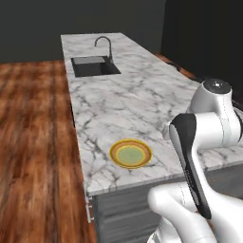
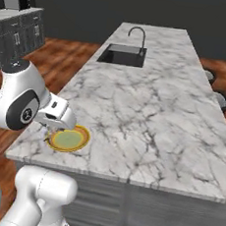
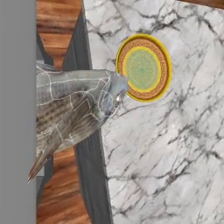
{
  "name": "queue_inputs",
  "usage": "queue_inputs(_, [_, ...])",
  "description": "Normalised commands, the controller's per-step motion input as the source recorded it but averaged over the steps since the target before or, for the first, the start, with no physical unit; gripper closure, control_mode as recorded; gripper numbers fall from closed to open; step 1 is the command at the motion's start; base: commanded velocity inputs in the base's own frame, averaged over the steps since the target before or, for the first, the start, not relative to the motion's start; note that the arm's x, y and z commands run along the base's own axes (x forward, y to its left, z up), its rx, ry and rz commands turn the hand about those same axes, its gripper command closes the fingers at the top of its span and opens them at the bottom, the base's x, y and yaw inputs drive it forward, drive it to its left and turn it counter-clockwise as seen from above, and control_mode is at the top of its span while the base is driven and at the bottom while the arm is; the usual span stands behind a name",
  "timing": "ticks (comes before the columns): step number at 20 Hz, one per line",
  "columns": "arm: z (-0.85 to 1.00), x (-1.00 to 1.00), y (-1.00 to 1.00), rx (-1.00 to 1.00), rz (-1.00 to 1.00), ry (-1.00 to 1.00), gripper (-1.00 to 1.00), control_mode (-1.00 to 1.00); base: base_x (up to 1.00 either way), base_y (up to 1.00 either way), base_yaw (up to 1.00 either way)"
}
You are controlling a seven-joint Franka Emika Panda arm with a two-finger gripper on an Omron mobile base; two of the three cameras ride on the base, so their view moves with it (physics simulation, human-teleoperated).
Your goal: Take the fish from the oven and place it on the plate on the counter.
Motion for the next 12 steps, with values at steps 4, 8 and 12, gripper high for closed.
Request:
queue_inputs(4, [0.00,0.00,0.00,0.00,0.00,0.00,1.00,1.00,0.47,0.00,0.55])
queue_inputs(8, [0.00,0.00,0.00,0.00,0.00,0.00,1.00,1.00,0.70,0.00,0.19])
queue_inputs(12, [0.00,0.00,0.00,0.00,0.00,0.00,1.00,1.00,0.34,0.00,0.00])
